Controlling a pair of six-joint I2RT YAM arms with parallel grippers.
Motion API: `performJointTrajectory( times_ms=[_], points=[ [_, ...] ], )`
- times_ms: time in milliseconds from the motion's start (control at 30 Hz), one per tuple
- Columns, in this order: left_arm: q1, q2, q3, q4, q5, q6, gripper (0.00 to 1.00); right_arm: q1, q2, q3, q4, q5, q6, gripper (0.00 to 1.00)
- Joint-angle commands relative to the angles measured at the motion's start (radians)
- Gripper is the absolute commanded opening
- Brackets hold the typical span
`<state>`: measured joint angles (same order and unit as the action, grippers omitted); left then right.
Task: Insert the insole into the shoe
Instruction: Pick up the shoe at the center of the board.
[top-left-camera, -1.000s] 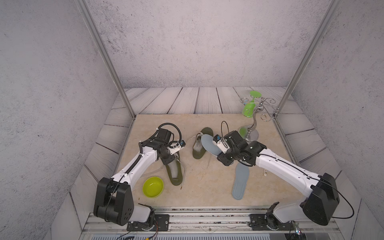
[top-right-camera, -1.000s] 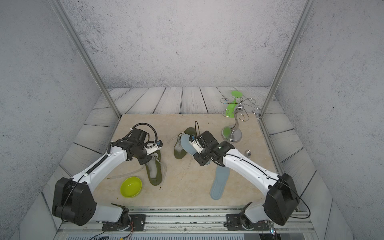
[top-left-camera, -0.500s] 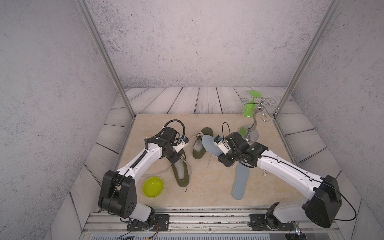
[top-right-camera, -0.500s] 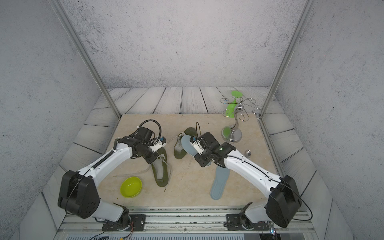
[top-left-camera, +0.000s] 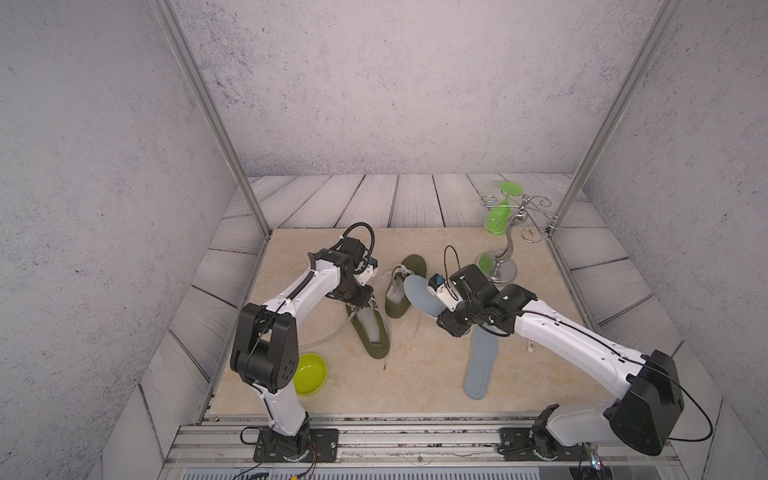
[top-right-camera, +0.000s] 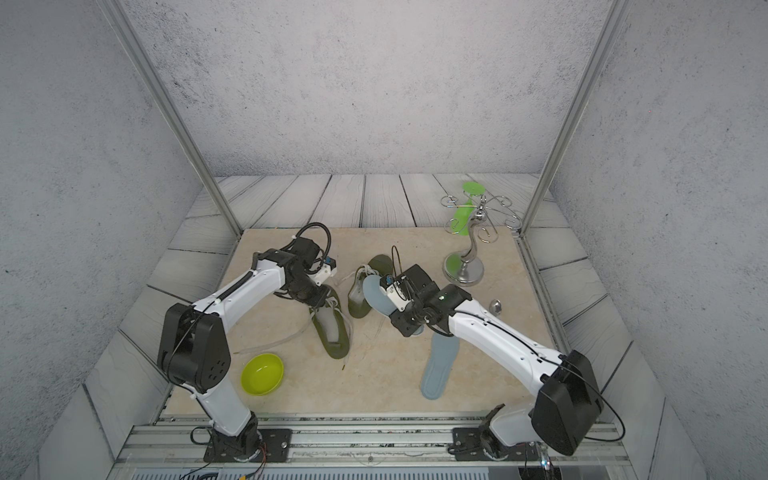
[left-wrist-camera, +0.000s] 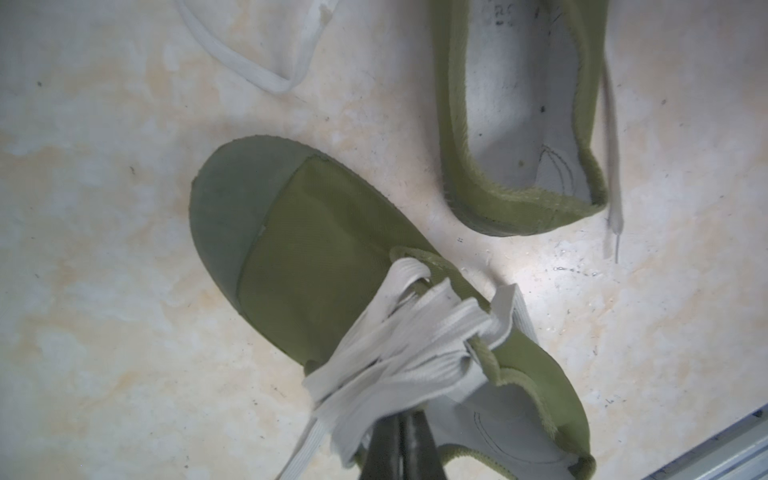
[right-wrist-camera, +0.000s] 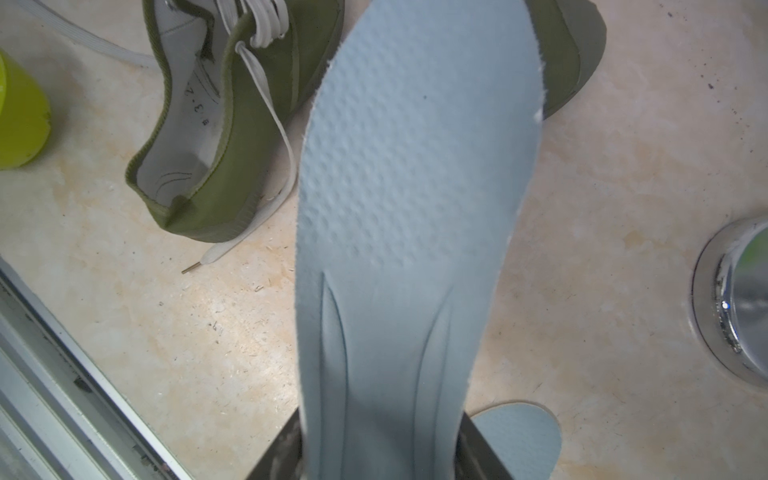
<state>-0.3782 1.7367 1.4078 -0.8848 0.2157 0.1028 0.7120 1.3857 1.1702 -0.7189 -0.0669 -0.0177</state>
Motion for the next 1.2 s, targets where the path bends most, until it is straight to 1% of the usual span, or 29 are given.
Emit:
performJointTrajectory(
  times_ms=[0, 133, 267, 367, 533, 767, 867, 1167],
  points=[
    [-0.007, -0.071, -0.029, 0.026, 0.092, -0.07, 0.0, 0.001, 0.013, 0.051, -0.055, -0.057, 0.035, 0.49],
    [-0.008, -0.102, -0.09, 0.053, 0.15, -0.105, 0.0, 0.016, 0.021, 0.081, -0.108, -0.091, 0.072, 0.48],
    [-0.007, -0.161, -0.162, 0.091, 0.155, -0.119, 0.0, 0.052, 0.023, 0.079, -0.144, -0.12, 0.111, 0.47],
    [-0.008, -0.207, -0.219, 0.148, 0.186, -0.134, 0.0, 0.084, 0.034, 0.072, -0.155, -0.129, 0.142, 0.47],
    [-0.008, -0.238, -0.285, 0.214, 0.205, -0.163, 0.0, 0.137, 0.065, 0.09, -0.183, -0.137, 0.181, 0.46],
    [-0.008, -0.272, -0.336, 0.253, 0.195, -0.146, 0.0, 0.174, 0.118, 0.136, -0.272, -0.171, 0.152, 0.46],
    [-0.008, -0.301, -0.36, 0.283, 0.196, -0.144, 0.0, 0.179, 0.152, 0.166, -0.31, -0.198, 0.135, 0.44],
    [-0.008, -0.368, -0.433, 0.369, 0.21, -0.152, 0.0, 0.203, 0.207, 0.224, -0.359, -0.221, 0.135, 0.39]
  ],
)
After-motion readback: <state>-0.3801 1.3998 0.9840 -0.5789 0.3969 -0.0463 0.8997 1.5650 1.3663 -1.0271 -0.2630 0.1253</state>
